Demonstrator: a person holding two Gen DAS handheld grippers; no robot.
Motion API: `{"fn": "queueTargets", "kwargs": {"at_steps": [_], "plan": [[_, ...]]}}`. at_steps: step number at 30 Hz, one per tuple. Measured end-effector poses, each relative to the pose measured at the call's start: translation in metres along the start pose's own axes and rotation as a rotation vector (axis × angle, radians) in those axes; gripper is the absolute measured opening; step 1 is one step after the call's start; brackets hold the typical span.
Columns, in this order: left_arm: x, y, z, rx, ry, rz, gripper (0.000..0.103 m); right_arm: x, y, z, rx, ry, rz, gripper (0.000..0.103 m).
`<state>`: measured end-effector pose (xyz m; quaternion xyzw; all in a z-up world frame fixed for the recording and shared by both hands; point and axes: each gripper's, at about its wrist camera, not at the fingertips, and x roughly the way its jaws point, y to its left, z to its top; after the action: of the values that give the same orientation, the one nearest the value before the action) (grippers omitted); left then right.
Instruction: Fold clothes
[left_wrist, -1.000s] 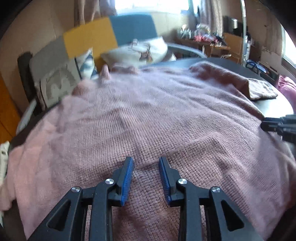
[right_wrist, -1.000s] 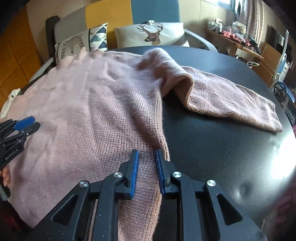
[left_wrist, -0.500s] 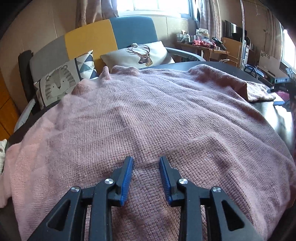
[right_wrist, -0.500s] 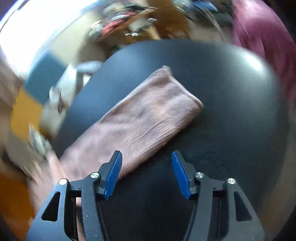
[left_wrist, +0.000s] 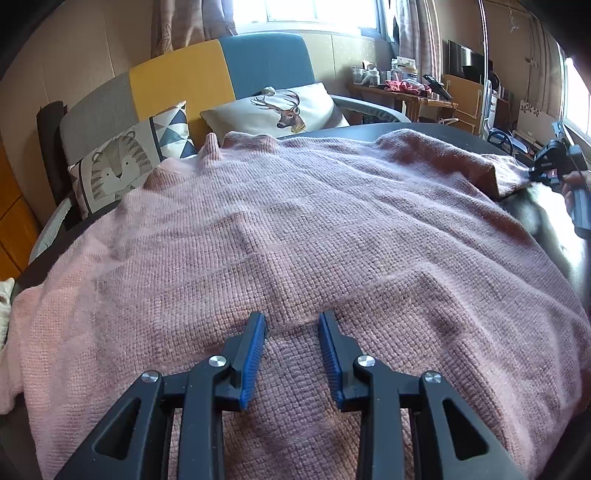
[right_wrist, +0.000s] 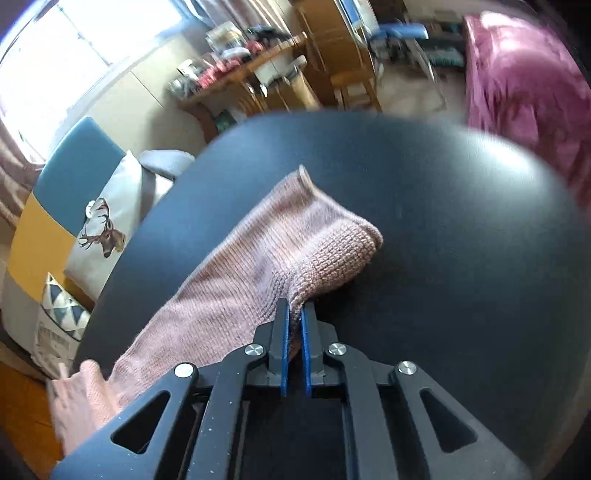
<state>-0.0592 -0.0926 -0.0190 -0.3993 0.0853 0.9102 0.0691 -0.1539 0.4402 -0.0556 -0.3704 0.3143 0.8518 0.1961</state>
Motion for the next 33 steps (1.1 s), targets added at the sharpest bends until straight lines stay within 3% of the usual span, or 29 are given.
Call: {"fn": "queueTargets", "kwargs": {"at_steps": [3, 5, 9, 10, 12, 15, 18, 21, 25, 27, 31, 32, 33], "plan": [[0.0, 0.001, 0.0, -0.005, 0.0, -0.004, 0.031, -0.016, 0.006, 0.021, -0.077, -0.146, -0.069, 0.005], [0.001, 0.002, 0.0, -0.006, -0.001, -0.006, 0.031, -0.013, 0.003, 0.033, -0.102, -0.169, -0.115, 0.005], [0.001, 0.004, 0.0, -0.007, -0.001, -0.007, 0.031, 0.03, -0.007, 0.036, -0.168, 0.022, -0.193, 0.008], [0.002, 0.004, 0.0, -0.007, -0.001, -0.008, 0.031, 0.028, -0.007, 0.035, -0.175, 0.01, -0.205, 0.012], [0.002, 0.005, 0.0, -0.006, -0.002, -0.008, 0.031, 0.023, -0.007, 0.032, -0.178, -0.015, -0.223, 0.039], [0.002, 0.005, -0.001, -0.005, -0.002, -0.008, 0.031, 0.003, -0.01, 0.024, -0.104, -0.058, -0.221, 0.043], [0.002, 0.006, -0.001, -0.005, -0.003, -0.008, 0.031, -0.024, 0.005, 0.01, -0.093, -0.147, -0.14, 0.043], [0.002, 0.005, 0.0, 0.002, 0.001, 0.0, 0.031, -0.04, 0.046, -0.011, -0.19, -0.178, -0.012, 0.043], [0.0, -0.002, 0.013, 0.025, 0.019, 0.021, 0.031, -0.032, 0.121, -0.042, -0.396, -0.058, 0.216, 0.043], [-0.002, -0.002, 0.032, 0.027, -0.022, 0.003, 0.031, -0.026, 0.162, -0.063, -0.539, -0.005, 0.266, 0.03], [0.014, 0.007, 0.073, 0.006, -0.071, 0.039, 0.031, -0.008, 0.21, -0.098, -0.686, 0.073, 0.32, 0.029], [0.024, 0.011, 0.081, -0.003, -0.065, 0.05, 0.031, 0.001, 0.22, -0.103, -0.712, 0.101, 0.326, 0.02], [0.034, 0.013, 0.086, -0.011, -0.052, 0.065, 0.031, 0.009, 0.227, -0.107, -0.734, 0.121, 0.327, 0.017]]}}
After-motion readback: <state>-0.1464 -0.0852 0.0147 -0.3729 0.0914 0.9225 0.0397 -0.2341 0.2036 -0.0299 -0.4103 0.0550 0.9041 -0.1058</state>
